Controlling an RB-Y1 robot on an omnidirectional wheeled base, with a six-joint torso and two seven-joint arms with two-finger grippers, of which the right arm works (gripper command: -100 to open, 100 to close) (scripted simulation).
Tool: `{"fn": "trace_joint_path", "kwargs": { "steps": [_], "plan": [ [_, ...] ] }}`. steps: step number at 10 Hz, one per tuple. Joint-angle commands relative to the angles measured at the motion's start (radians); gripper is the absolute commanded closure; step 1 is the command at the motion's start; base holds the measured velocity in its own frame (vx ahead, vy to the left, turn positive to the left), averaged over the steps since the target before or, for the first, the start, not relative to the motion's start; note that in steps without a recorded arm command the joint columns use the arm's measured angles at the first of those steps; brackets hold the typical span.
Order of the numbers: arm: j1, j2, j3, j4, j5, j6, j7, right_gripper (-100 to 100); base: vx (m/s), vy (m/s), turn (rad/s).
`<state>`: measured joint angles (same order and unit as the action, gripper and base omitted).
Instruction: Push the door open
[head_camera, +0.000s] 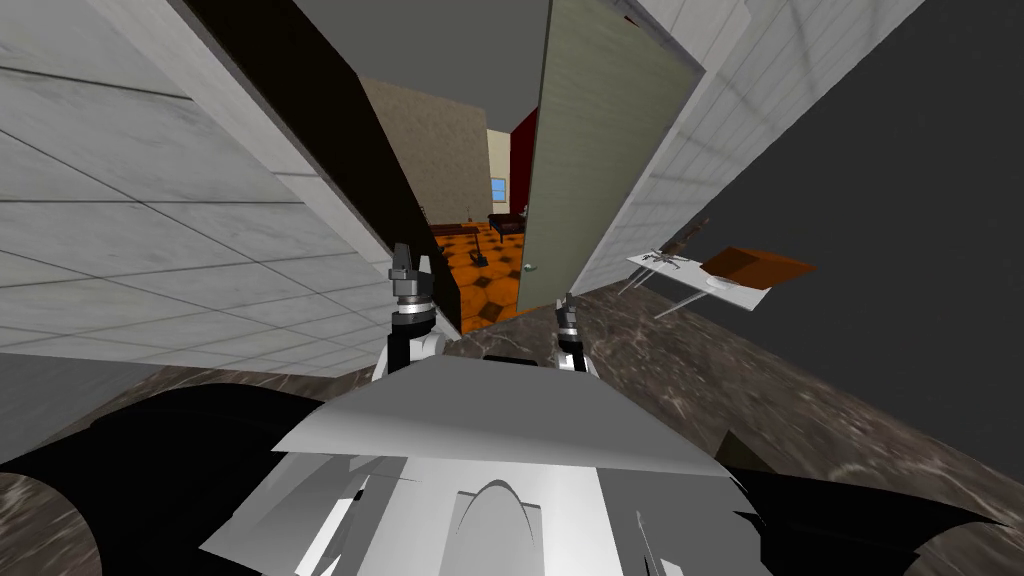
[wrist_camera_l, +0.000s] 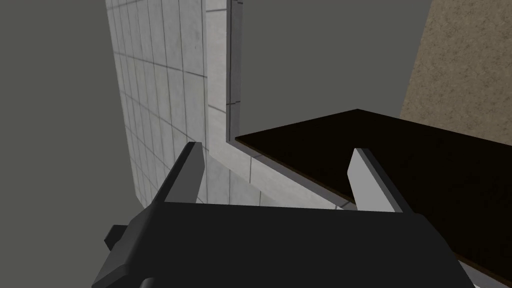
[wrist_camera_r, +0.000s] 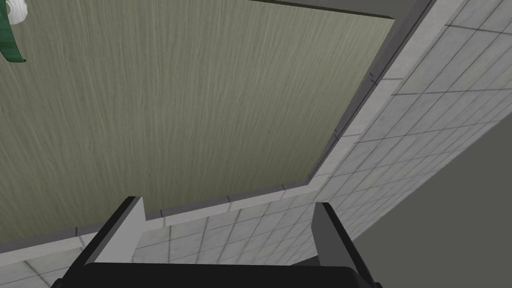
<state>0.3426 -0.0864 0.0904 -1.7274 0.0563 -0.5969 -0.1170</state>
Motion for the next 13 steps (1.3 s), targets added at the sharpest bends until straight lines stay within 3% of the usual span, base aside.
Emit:
{"fn": "trace_joint_path", "kwargs": {
  "steps": [1,13],
  "plan": [
    [-0.015,-0.002,0.004,0.042,0.009,-0.009,-0.006,-100,0.104,-0.053,0.049],
    [-0.098,-0.016,0.033,0.321,0.073,-0.071,-0.058,-100,0.091,-0.047,0.048]
  ]
}}
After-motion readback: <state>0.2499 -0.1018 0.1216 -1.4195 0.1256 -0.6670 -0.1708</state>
